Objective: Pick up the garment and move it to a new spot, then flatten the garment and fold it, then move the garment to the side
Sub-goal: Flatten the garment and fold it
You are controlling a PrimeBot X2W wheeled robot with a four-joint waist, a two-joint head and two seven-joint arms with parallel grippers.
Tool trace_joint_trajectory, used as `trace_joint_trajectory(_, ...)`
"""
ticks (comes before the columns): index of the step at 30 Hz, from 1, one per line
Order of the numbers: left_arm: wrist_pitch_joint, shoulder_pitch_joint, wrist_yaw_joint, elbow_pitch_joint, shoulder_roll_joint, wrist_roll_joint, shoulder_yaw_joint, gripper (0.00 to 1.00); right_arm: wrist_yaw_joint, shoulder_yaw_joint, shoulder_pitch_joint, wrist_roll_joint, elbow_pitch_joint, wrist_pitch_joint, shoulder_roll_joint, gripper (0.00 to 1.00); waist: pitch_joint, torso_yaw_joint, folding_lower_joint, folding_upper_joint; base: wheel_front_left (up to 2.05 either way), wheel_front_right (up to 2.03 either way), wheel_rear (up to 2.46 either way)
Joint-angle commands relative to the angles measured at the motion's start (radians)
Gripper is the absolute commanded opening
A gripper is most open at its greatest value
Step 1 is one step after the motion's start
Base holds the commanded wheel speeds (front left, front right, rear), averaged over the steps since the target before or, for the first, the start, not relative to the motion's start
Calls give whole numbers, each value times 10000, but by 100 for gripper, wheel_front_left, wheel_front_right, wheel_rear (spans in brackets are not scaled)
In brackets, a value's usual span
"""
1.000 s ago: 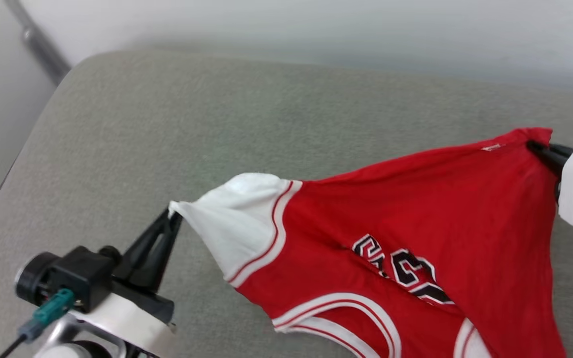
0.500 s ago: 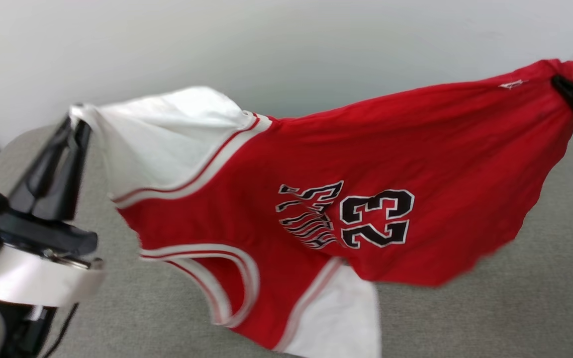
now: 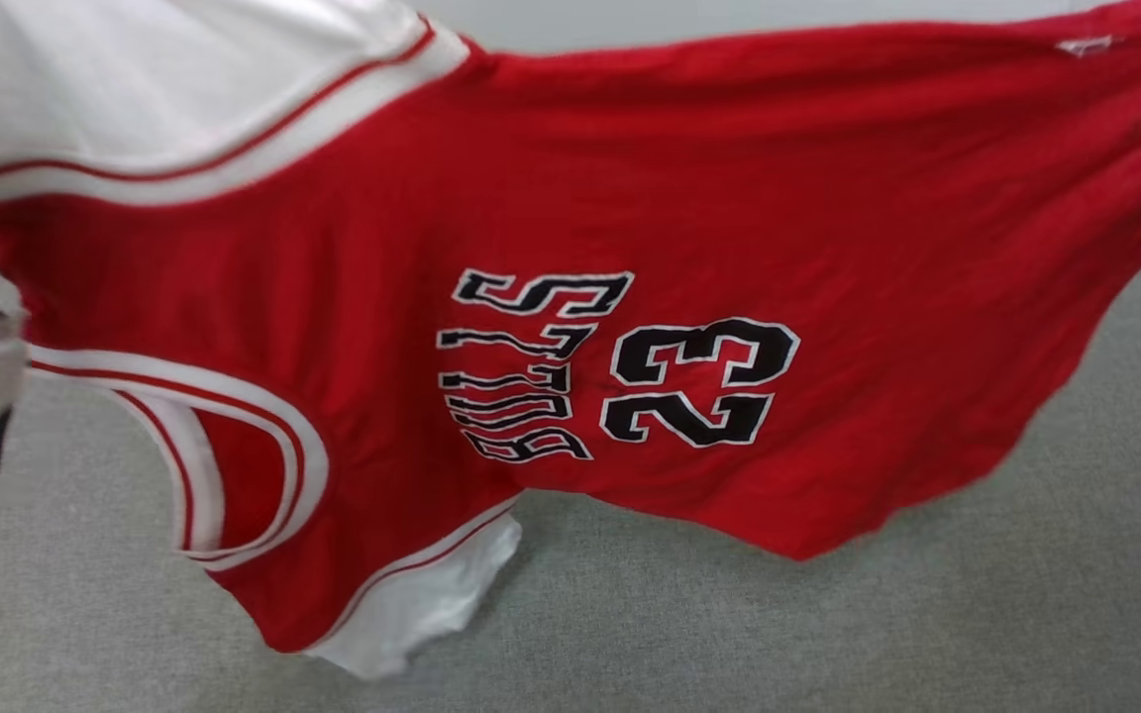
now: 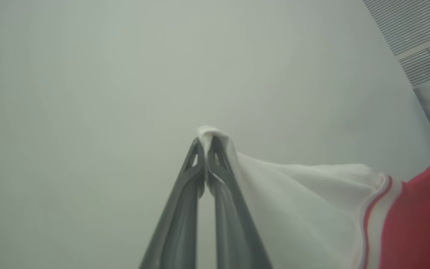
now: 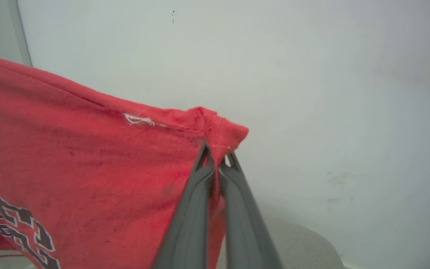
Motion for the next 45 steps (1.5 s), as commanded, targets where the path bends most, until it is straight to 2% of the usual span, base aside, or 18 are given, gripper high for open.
trace_joint_trajectory(1,91,-574,-16,110,19,-133,156,0,-3,-83,-276,-124,-123,-146,49,0,324,-97,0,0,0,0,0)
trace_joint_trajectory(4,148,-1397,-78,269,-128,-431,316,0,-3,-117,-645,-274,-192,-339,5,0,780,-145,0,0,0,0,0)
trace_joint_trajectory(8,185,-2599,-270,717,15,-612,589,0,-3,58,-1380,-562,-195,-825,-172,0,1572,-210,0,0,0,0,0)
trace_joint_trajectory(14,410,-4885,-924,1794,122,-653,237,0,-6,36,-2886,-994,430,-1595,-418,0,3066,-156,0,0,0,0,0)
trace_joint_trajectory(15,410,-4885,-924,1794,122,-653,237,0,-6,36,-2886,-994,430,-1595,-418,0,3066,-156,0,0,0,0,0)
trace_joint_trajectory(18,478,-6331,-1248,2616,-26,-498,-75,0,-6,193,-3857,-1308,969,-1901,-426,0,3865,-133,0,0,0,0,0)
trace_joint_trajectory(22,596,-8395,-1637,3950,-484,-501,-488,0,-6,717,-5330,-1828,1862,-2205,-558,0,4866,-75,0,0,0,0,0)
trace_joint_trajectory(28,333,-11499,-2126,6250,-1261,152,-1197,0,-10,1563,-7917,-2466,3583,-2706,-854,0,6155,150,0,0,0,0,0)
trace_joint_trajectory(31,-235,-12731,-2141,7398,-1795,416,-1305,0,-11,1763,-9160,-2781,4577,-3080,-765,0,6655,318,0,0,0,0,0)
trace_joint_trajectory(38,-1751,-13505,-2458,9572,-2650,610,-1554,0,-11,2368,-10560,-3457,6605,-4253,-287,0,7249,680,0,0,0,0,0)
trace_joint_trajectory(45,-2412,-11728,-2835,10591,-3299,465,-1712,0,-10,3193,-9642,-3662,8056,-5480,32,0,7040,923,0,0,0,0,0)
